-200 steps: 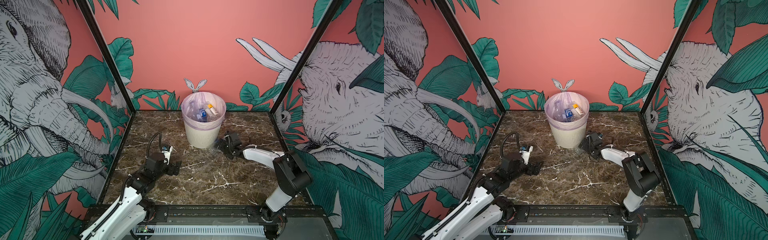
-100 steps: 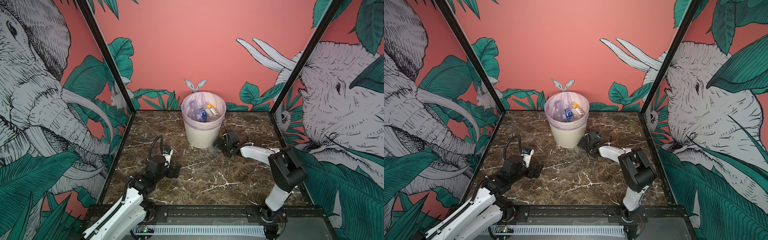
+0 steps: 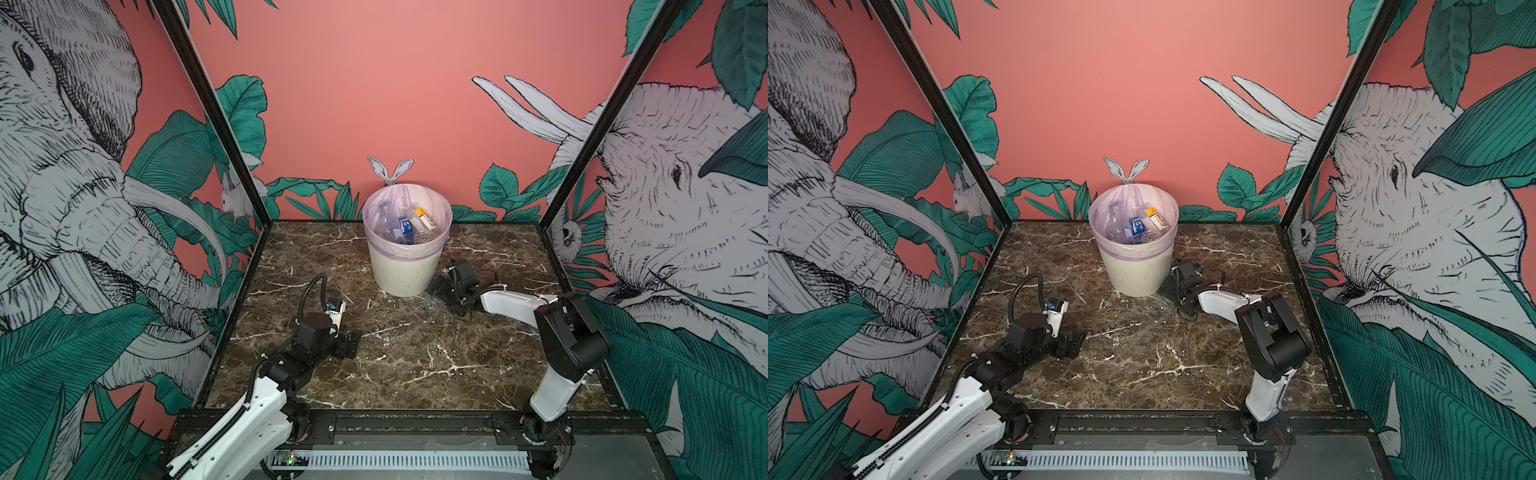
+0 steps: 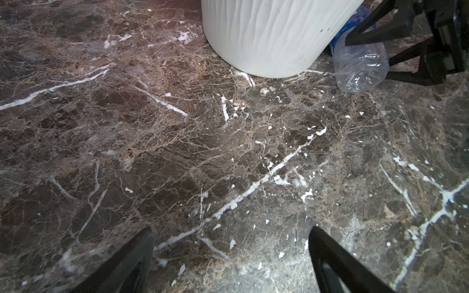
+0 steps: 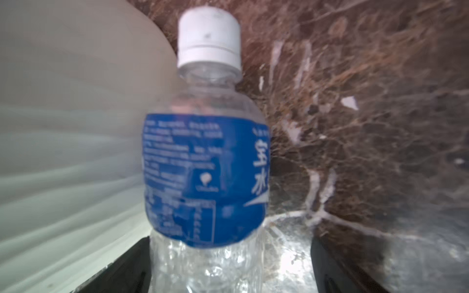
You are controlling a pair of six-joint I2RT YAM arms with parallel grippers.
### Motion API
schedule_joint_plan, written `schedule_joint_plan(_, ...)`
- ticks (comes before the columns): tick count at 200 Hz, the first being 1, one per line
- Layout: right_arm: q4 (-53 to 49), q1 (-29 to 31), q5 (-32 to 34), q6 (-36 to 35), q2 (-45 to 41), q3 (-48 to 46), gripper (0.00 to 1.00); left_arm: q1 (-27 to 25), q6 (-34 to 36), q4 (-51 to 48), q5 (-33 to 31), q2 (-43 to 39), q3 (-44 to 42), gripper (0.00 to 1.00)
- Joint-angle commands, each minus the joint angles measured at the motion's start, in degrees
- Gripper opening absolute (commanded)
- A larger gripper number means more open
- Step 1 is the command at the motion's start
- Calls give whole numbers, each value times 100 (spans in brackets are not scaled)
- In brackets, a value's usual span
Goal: Throw the plastic bottles in the bin
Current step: 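Close the right gripper around the blue-labelled bottle's body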
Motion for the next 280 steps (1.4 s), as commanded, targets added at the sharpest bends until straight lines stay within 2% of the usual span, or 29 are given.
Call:
schedule_joint_plan(1,-401,-30,221,-369,149,271,97,-42,5,166,-63,49,-63,96)
schedule_joint_plan(96,-1687,-26,804,-1991,589,1233,93,-70,-3,203,-94,106,-63,96)
schedule_joint_plan(122,-1828,-34,837,-2335,682,1339,88,-64,2,212,-107,123,-68,96)
schedule_joint_plan(232,-2077,24,1329,-3214,998,1427,80,-71,-9,230,-128,189,-55,96)
schedule_joint_plan(280,-2077,39,1353,-3368,1030,1393,68,-70,-11,234,-127,219,-49,96)
